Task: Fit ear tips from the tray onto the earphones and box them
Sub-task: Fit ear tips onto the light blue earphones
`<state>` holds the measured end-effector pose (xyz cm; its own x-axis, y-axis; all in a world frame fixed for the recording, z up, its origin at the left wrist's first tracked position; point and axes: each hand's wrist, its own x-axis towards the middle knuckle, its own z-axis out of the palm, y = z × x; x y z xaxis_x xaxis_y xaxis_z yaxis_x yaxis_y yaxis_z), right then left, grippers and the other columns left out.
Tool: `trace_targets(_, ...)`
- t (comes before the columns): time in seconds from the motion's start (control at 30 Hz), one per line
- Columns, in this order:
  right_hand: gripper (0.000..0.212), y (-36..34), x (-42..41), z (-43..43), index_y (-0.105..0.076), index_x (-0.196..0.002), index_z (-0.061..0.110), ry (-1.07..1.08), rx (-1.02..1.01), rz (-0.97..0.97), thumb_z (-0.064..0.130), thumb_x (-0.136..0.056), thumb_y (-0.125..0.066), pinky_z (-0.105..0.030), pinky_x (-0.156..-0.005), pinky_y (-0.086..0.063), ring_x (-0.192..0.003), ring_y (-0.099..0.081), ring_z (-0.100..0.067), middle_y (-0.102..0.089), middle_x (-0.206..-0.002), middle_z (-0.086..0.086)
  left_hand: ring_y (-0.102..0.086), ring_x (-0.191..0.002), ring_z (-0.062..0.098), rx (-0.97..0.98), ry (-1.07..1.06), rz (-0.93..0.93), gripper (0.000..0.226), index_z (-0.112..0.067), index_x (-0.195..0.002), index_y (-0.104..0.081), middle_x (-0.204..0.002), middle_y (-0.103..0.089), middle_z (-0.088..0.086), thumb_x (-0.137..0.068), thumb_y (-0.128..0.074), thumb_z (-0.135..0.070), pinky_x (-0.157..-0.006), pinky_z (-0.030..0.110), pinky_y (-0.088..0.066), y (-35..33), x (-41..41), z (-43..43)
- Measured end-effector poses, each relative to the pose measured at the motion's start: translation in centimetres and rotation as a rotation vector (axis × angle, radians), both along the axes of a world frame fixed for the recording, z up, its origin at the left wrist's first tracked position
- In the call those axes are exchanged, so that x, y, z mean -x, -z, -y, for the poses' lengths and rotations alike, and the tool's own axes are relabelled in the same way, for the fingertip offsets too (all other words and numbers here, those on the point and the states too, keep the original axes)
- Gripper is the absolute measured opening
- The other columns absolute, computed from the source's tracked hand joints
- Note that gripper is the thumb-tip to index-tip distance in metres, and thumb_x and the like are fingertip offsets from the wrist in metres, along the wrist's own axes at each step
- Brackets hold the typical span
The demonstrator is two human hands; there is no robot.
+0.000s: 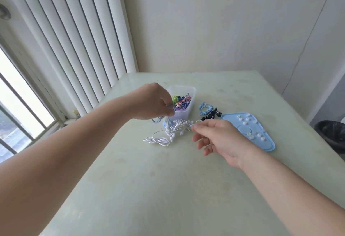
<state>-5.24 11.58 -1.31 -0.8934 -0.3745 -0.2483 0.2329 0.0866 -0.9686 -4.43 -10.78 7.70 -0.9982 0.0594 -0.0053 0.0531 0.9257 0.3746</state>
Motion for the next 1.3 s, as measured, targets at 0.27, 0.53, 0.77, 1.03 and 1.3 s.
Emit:
trace_targets(0.27,0.053,-0.3,-0.8,0.5,-0.062,-0.129,0.032,-0.039,-0.001,-0.214,0.024,-0.082,-0.085,-0.035,-0.099,-0.053,-0.117,-0.063,-0.005,-0.065,-0.126,0.013,-0.063,-0.063,0.016,-0.385,-0.035,0.008,0.016,-0.018,-0.092,-0.074,-0.075,-0.073,-0.003,-0.099,-0.064,-0.029,-0.059,0.029,-0.051,-0.5,-0.3,-2.9)
trace_targets(0.53,0.014,-1.3,-1.1,-2.4,-0.070,-0.109,0.001,0.048,0.315,-0.125,0.006,-0.100,-0.062,-0.041,-0.075,-0.062,-0.082,-0.071,-0.033,-0.075,-0.096,-0.018,-0.067,-0.080,0.027,-0.951,0.010,0.288,0.025,-0.009,-0.121,-0.069,-0.095,-0.068,0.017,-0.106,-0.049,-0.007,-0.080,0.044,-0.055,1.9,-1.5,-5.0)
trace_targets(0.77,0.010,-0.5,-1.6,-5.1,-0.071,-0.103,0.003,0.056,0.399,0.097,0.003,-0.097,-0.063,-0.035,-0.067,-0.062,-0.071,-0.072,-0.028,-0.071,-0.082,-0.013,-0.057,-0.073,0.024,-1.156,0.006,0.389,0.026,-0.003,-0.104,-0.072,-0.085,-0.063,0.007,-0.099,-0.066,-0.028,-0.064,0.030,-0.054,6.2,-2.9,-9.8)
trace_targets(1.03,0.021,-0.6,0.1,-7.4,-0.071,-0.118,0.011,-0.029,0.159,-0.064,0.019,-0.102,-0.059,-0.034,-0.062,-0.046,-0.082,-0.066,-0.021,-0.073,-0.096,-0.003,-0.063,-0.079,0.022,-1.337,-0.004,0.345,0.024,-0.006,-0.116,-0.071,-0.089,-0.064,0.006,-0.103,-0.059,-0.023,-0.075,0.032,-0.057,7.7,-1.2,-11.2)
trace_targets(1.3,0.026,1.2,2.0,-8.6,-0.063,-0.124,0.002,-0.121,0.289,0.000,0.003,-0.099,-0.059,-0.040,-0.074,-0.060,-0.082,-0.069,-0.034,-0.070,-0.102,-0.019,-0.063,-0.072,0.016,-1.563,-0.073,0.193,0.031,-0.007,-0.121,-0.072,-0.086,-0.065,0.003,-0.094,-0.065,-0.020,-0.067,0.028,-0.050,10.2,0.8,-12.1)
